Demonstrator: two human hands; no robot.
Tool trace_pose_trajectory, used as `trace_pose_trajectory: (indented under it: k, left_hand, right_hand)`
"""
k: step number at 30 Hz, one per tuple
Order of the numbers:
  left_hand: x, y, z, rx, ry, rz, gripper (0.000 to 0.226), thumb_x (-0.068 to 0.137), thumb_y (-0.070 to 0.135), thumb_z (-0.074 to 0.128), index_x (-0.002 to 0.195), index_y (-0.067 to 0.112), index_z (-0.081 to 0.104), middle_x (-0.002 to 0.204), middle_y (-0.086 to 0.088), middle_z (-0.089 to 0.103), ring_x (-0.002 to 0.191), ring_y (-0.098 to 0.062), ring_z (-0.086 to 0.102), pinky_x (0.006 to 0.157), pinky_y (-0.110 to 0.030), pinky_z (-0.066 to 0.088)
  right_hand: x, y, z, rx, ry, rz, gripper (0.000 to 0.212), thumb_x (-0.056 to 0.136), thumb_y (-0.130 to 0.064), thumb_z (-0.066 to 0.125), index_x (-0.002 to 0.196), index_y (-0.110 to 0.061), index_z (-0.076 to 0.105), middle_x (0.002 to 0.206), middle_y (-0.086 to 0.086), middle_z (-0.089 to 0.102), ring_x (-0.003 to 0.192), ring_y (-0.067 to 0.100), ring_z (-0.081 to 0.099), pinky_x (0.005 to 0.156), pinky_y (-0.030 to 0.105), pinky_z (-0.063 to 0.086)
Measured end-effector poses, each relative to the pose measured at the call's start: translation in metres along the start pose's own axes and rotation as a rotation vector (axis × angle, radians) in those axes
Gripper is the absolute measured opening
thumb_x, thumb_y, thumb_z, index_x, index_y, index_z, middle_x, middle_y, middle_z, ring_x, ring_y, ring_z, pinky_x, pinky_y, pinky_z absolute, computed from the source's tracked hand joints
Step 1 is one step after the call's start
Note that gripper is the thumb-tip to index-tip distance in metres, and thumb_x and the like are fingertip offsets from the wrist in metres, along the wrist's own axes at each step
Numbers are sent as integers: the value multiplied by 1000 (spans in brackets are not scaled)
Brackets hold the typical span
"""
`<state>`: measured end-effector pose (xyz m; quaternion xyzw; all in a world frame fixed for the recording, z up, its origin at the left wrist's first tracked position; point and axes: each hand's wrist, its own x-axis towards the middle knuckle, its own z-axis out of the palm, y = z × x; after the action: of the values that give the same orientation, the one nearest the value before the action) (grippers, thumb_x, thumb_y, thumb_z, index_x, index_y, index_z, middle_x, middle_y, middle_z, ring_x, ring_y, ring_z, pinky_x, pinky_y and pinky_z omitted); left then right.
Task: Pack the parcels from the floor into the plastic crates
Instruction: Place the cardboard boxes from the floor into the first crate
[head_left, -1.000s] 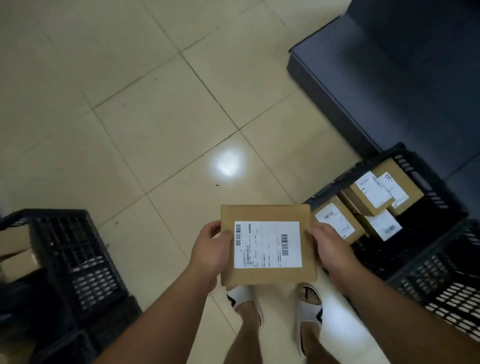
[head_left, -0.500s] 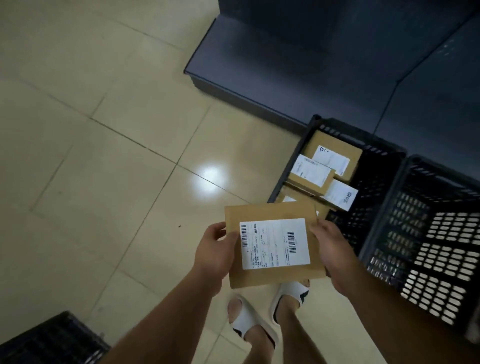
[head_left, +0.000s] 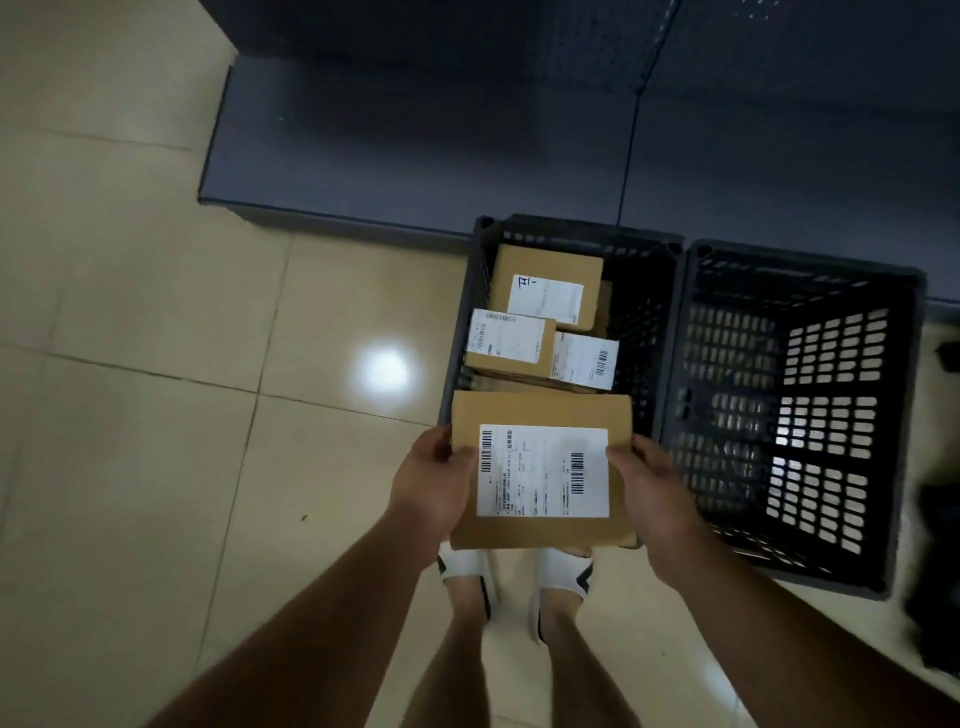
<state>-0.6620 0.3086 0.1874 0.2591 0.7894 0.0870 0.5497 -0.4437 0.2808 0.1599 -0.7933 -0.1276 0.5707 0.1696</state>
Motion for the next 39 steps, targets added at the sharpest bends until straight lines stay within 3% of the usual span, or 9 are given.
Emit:
trace_pose_trajectory:
  k: [8, 12, 15, 17, 20, 24, 29, 36, 39]
  left_hand:
    - [57, -2, 31, 111, -53, -27, 26, 91, 29, 52, 113, 31, 66, 99, 6, 75, 90, -23, 71, 77, -40, 60]
    - [86, -12, 41, 151, -35, -51, 29, 93, 28, 55, 121, 21, 58, 103, 2, 71, 87, -19, 67, 60, -29, 48]
    - [106, -13, 50, 213, -33, -20, 25, 90, 30, 56, 115, 25, 59, 111, 2, 67, 94, -21, 65, 63, -31, 53]
    - [121, -15, 57, 272, -31, 0, 39, 82, 36, 56, 119, 25, 62, 121, -2, 64, 97, -22, 65, 71, -32, 56]
    - [139, -17, 69, 297, -10, -6, 43, 89, 30, 57, 132, 21, 58, 125, -4, 60, 96, -22, 61, 62, -26, 46]
    - [151, -18, 79, 343, 55, -22, 50, 84, 34, 54, 131, 19, 56, 126, -8, 59, 102, -30, 63, 84, -41, 58]
    - [152, -21, 83, 364, 90, 6, 67, 79, 36, 54, 145, 26, 42, 131, -4, 57, 107, -31, 64, 88, -49, 59]
    - [153, -33, 88, 418, 122, 64, 56, 90, 29, 57, 144, 22, 45, 143, -5, 39, 113, -30, 59, 84, -34, 55]
    - [147, -40, 93, 444, 56, 127, 59, 93, 24, 59, 149, 16, 43, 151, 0, 33, 121, -27, 58, 80, -28, 58]
  right_hand:
    - [40, 22, 10, 100, 50, 57, 36, 96, -43, 59, 131, -35, 54, 114, -5, 67, 100, 20, 63, 94, 46, 53]
    - [65, 35, 25, 37, 51, 39, 39, 97, -44, 56, 134, -33, 54, 118, -5, 60, 95, 13, 58, 75, 32, 46]
    - [85, 44, 39, 10, 67, 83, 53, 89, -52, 55, 139, -36, 50, 130, 2, 57, 106, 24, 59, 81, 37, 47]
    - [99, 49, 49, 28, 56, 98, 53, 87, -51, 56, 137, -35, 53, 131, 4, 58, 105, 24, 60, 81, 37, 47]
    - [121, 52, 62, 90, 58, 137, 46, 92, -43, 58, 136, -30, 54, 128, 3, 59, 95, 18, 59, 71, 31, 43]
    - [141, 52, 70, 84, 44, 160, 43, 97, -38, 56, 137, -25, 52, 122, 6, 62, 84, 14, 55, 62, 26, 39]
    - [148, 52, 74, 82, 26, 157, 36, 96, -37, 57, 131, -29, 55, 109, -1, 63, 82, 10, 55, 63, 25, 39]
    - [148, 43, 80, 96, -18, 139, 50, 77, -45, 58, 125, -32, 60, 99, -6, 68, 93, 20, 64, 75, 32, 45]
    - [144, 37, 80, 82, -33, 137, 49, 88, -43, 58, 136, -36, 52, 113, -7, 63, 97, 18, 58, 80, 32, 42]
